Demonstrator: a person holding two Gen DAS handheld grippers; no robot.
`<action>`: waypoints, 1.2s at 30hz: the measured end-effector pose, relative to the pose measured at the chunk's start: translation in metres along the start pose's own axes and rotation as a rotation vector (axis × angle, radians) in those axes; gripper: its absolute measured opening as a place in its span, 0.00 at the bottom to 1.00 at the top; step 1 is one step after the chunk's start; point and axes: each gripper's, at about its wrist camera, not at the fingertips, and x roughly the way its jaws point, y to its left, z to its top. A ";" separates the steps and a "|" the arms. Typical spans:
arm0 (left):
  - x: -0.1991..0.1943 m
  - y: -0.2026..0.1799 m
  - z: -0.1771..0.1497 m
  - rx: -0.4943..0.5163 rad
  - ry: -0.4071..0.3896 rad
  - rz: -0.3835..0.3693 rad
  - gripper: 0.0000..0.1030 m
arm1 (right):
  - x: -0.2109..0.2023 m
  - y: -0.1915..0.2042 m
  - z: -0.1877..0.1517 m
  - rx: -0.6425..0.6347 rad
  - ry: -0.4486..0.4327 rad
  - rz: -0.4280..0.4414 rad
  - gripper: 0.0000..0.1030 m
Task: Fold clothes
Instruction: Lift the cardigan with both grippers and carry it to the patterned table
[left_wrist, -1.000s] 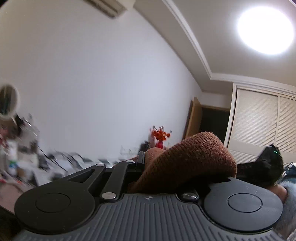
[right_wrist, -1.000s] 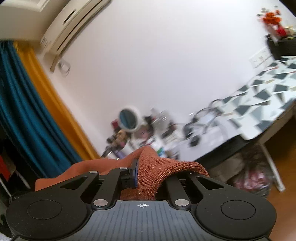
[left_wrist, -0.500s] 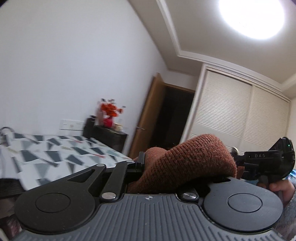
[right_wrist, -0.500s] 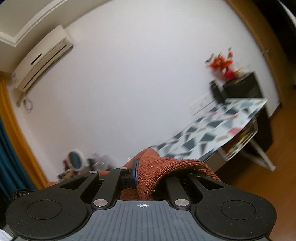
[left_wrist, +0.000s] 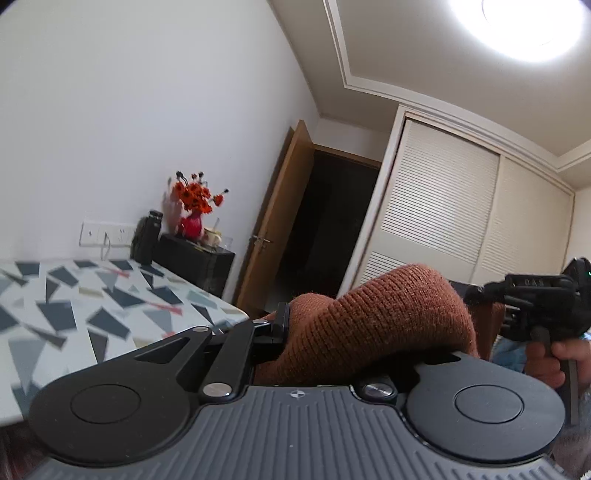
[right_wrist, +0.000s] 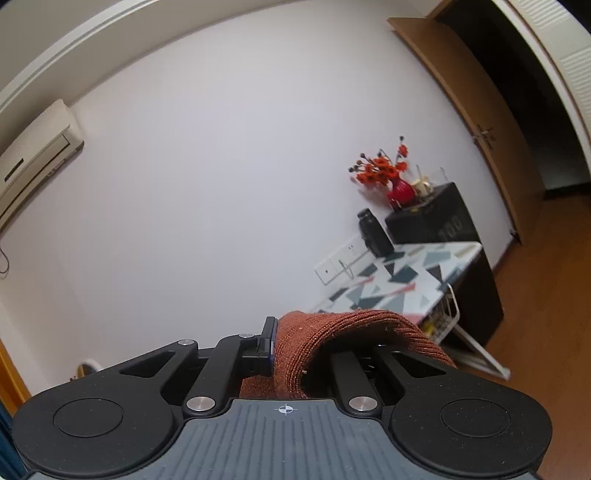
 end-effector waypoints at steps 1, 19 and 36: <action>0.011 0.012 0.010 0.005 -0.004 0.009 0.07 | 0.024 -0.004 0.010 0.001 0.000 0.007 0.06; 0.088 0.154 0.142 0.052 -0.311 0.494 0.07 | 0.423 0.047 0.171 -0.265 0.058 0.481 0.06; 0.232 0.156 0.122 0.004 -0.148 1.238 0.07 | 0.839 0.125 0.102 -0.262 0.662 1.060 0.06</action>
